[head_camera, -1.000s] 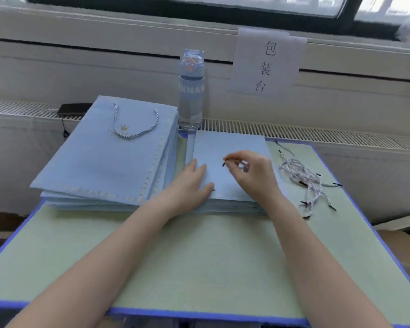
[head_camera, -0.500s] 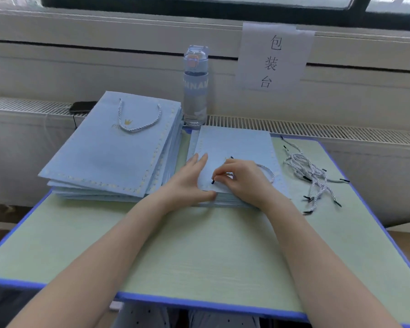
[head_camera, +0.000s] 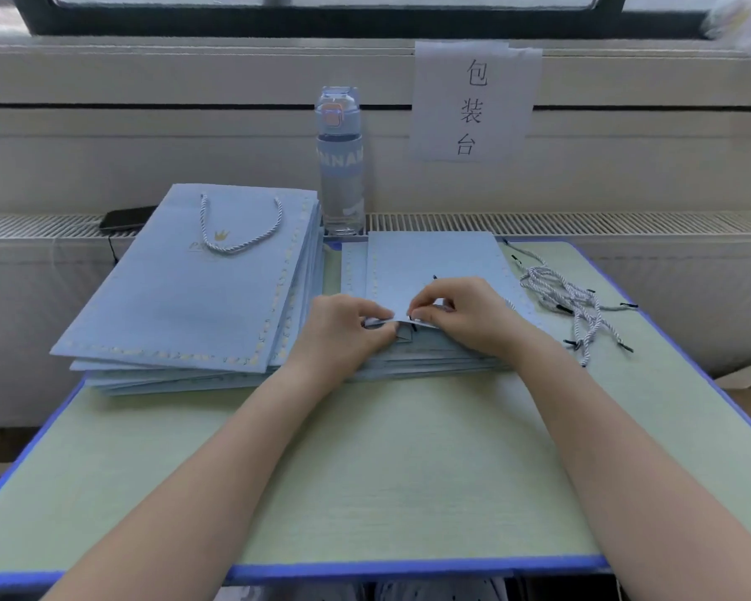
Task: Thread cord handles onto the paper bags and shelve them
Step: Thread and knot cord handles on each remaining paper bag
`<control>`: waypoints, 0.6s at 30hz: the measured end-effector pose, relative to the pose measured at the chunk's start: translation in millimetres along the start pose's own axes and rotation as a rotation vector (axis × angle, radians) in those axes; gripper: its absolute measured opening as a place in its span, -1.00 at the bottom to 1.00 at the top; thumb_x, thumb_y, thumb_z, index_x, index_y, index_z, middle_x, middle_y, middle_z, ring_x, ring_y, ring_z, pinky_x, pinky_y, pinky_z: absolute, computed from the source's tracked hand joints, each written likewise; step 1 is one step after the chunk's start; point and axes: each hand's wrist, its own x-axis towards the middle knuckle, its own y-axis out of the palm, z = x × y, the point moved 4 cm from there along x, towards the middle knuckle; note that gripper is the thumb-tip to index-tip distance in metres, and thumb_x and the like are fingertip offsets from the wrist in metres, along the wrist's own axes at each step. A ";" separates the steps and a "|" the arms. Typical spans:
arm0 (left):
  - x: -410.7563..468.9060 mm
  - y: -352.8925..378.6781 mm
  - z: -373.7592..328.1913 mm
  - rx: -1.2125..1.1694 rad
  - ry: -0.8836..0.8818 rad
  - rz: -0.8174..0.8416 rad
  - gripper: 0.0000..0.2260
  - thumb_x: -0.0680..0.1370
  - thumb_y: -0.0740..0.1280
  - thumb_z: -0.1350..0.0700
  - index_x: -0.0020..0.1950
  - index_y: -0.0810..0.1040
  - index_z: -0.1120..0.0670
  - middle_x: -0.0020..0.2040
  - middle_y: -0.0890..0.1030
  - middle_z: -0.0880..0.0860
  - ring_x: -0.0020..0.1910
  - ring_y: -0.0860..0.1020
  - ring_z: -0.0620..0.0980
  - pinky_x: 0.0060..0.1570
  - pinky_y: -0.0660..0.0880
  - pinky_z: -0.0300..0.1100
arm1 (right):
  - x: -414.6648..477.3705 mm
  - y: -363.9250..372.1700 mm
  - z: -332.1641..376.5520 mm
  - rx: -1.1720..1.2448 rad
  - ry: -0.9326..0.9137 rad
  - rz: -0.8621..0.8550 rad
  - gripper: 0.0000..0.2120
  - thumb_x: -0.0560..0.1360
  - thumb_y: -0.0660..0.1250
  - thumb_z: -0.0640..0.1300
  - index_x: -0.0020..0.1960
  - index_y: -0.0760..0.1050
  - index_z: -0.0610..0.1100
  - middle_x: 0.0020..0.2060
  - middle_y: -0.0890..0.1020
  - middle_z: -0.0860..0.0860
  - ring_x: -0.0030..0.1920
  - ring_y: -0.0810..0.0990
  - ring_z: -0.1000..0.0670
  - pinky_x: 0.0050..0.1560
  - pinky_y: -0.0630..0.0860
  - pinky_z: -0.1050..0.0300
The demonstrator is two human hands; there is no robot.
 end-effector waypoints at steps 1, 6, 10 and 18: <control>1.2 -1.0 -0.2 -0.013 0.017 -0.044 -0.86 0.44 0.48 0.09 -0.04 0.71 0.10 -0.14 0.70 -0.01 -0.15 0.62 -0.15 -0.09 0.47 -0.38 | 0.4 -1.2 -0.9 0.003 0.009 0.002 -0.91 0.51 0.34 -0.21 -0.08 0.64 -0.11 -0.27 0.55 0.21 -0.33 0.47 0.33 -0.25 0.32 0.47; 2.6 -7.3 0.2 -0.100 0.031 -0.196 -0.93 0.41 0.50 0.05 -0.19 0.72 0.04 -0.36 0.59 -0.25 -0.34 0.54 -0.33 -0.23 0.36 -0.49 | -1.6 -10.1 3.4 0.044 0.033 0.024 -0.84 0.56 0.26 -0.16 -0.05 0.62 -0.04 -0.27 0.53 0.22 -0.35 0.40 0.20 -0.26 0.32 0.43; -0.7 -11.7 -4.6 -0.112 0.094 -0.255 -0.93 0.41 0.50 0.09 -0.25 0.68 0.04 -0.35 0.58 -0.25 -0.29 0.54 -0.36 -0.21 0.37 -0.53 | -5.6 -14.2 5.9 0.072 0.022 0.146 -0.88 0.51 0.33 -0.13 -0.01 0.61 0.03 -0.08 0.55 0.19 -0.22 0.42 0.18 -0.21 0.30 0.45; 1.5 -0.6 -4.6 -0.131 0.116 -0.019 -0.83 0.57 0.31 0.15 -0.19 0.37 0.04 -0.20 0.60 0.07 -0.15 0.54 -0.03 -0.21 0.37 -0.39 | -3.9 -12.2 13.3 -0.056 -0.124 0.039 -0.83 0.49 0.36 -0.27 0.03 0.63 -0.09 -0.08 0.61 0.06 -0.17 0.51 0.10 -0.16 0.35 0.43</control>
